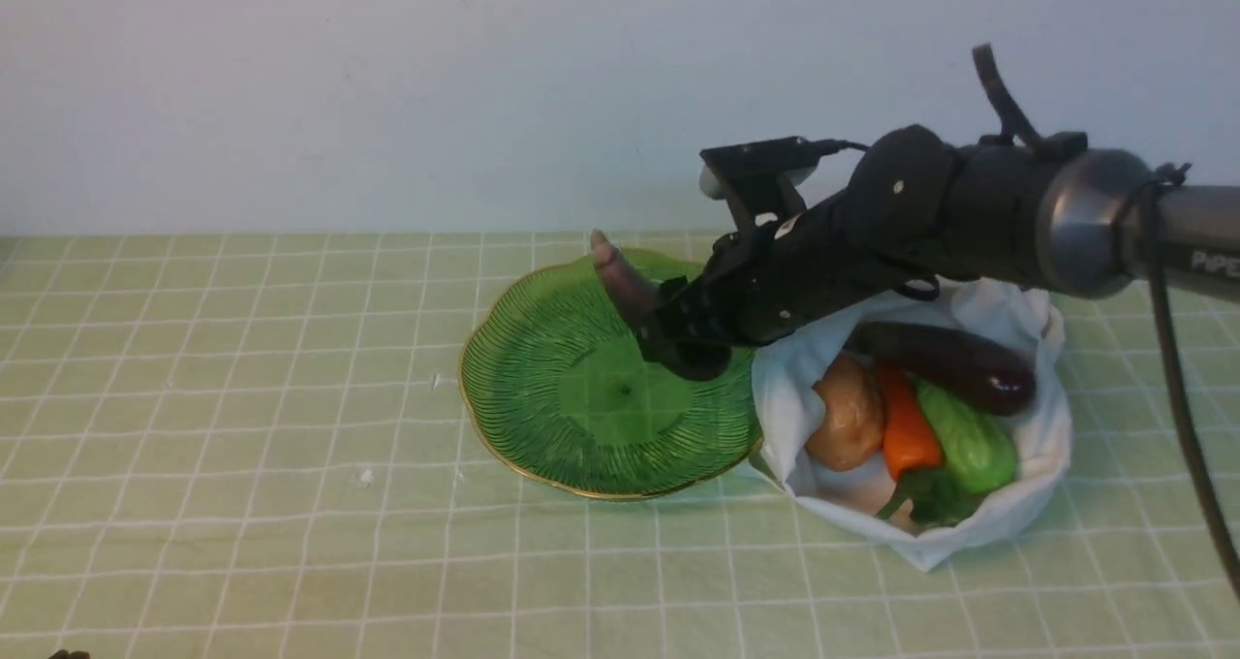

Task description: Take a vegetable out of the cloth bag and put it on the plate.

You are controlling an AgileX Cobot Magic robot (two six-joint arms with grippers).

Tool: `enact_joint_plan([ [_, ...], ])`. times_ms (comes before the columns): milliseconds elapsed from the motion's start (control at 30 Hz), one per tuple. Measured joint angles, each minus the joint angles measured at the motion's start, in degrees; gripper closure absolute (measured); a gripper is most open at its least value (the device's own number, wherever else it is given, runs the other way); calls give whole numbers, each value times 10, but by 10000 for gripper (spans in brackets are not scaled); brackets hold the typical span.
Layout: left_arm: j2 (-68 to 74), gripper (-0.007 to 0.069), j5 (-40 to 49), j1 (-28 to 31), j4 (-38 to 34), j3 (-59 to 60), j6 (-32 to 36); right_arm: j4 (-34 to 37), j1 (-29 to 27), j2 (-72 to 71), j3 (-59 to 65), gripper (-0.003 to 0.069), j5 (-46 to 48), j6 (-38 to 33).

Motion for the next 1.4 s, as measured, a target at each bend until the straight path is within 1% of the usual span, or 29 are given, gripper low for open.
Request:
enact_joint_plan([
  [100, 0, 633, 0, 0, 0, 0, 0, -14, -1, 0, -14, 50, 19, -3],
  [133, 0, 633, 0, 0, 0, 0, 0, -16, -1, 0, -18, 44, 26, -3],
  [200, 0, 633, 0, 0, 0, 0, 0, -24, -2, -2, -44, 7, 68, -1],
  [267, 0, 633, 0, 0, 0, 0, 0, -38, -10, -12, -102, 10, 155, 12],
  [300, 0, 633, 0, 0, 0, 0, 0, -39, -11, -14, -108, 12, 162, 14],
  [333, 0, 633, 0, 0, 0, 0, 0, -49, -17, -26, -167, 52, 238, 36],
  [400, 0, 633, 0, 0, 0, 0, 0, -56, -24, -42, -229, 113, 316, 59],
  [433, 0, 633, 1, 0, 0, 0, 0, -65, -29, -53, -285, 185, 347, 78],
  [467, 0, 633, 1, 1, 0, 0, 0, -66, -30, -55, -293, 196, 350, 80],
  [500, 0, 633, 1, 1, 0, 0, 0, -75, -34, -66, -328, 256, 360, 93],
  [533, 0, 633, 1, 1, 0, 0, 0, -93, -40, -87, -368, 346, 368, 112],
  [600, 0, 633, 1, 1, 0, 0, 0, -124, -45, -113, -402, 468, 374, 138],
  [633, 0, 633, 1, 1, 0, 0, 0, -127, -46, -120, -404, 482, 375, 141],
  [667, 0, 633, 1, 1, 0, 0, 0, -152, -47, -144, -414, 570, 378, 160],
  [700, 0, 633, 1, 1, 0, 0, 0, -172, -49, -172, -413, 613, 382, 172],
  [733, 0, 633, 1, 1, 0, 0, 0, -188, -50, -198, -407, 638, 385, 184],
  [800, 0, 633, 1, 1, 0, 0, 0, -210, -50, -268, -376, 664, 386, 200],
  [900, 0, 633, 1, 1, 0, 0, 0, -227, -50, -362, -296, 671, 386, 211],
  [1033, 0, 633, 1, 1, 0, 0, 0, -250, -50, -548, -97, 673, 381, 222],
  [1067, 0, 633, 1, 1, 0, 0, 0, -258, -50, -619, -18, 674, 351, 223],
  [1100, 0, 633, 1, 1, 0, 0, 0, -259, -50, -619, -4, 674, 343, 223],
  [1133, 0, 633, 1, 1, 0, 0, 0, -262, -50, -671, 66, 673, 291, 222],
  [1167, 0, 633, 1, 1, 0, 0, 0, -266, -50, -752, 182, 673, 200, 209],
  [1200, 0, 633, 1, 1, 0, 0, 0, -268, -50, -789, 239, 673, 129, 198],
  [1267, 0, 633, 1, 1, 0, 0, 0, -269, -50, -852, 347, 673, 32, 179],
  [1300, 0, 633, 1, 1, 0, 0, 0, -265, -50, -893, 426, 673, -58, 160],
  [1333, 0, 633, 1, 1, 0, 0, 0, -264, -50, -898, 436, 673, -67, 160],
  [1367, 0, 633, 1, 1, 0, 0, 0, -256, -50, -928, 496, 673, -123, 150],
  [1400, 0, 633, 1, 1, 0, 0, 0, -254, -50, -943, 528, 673, -154, 146],
])
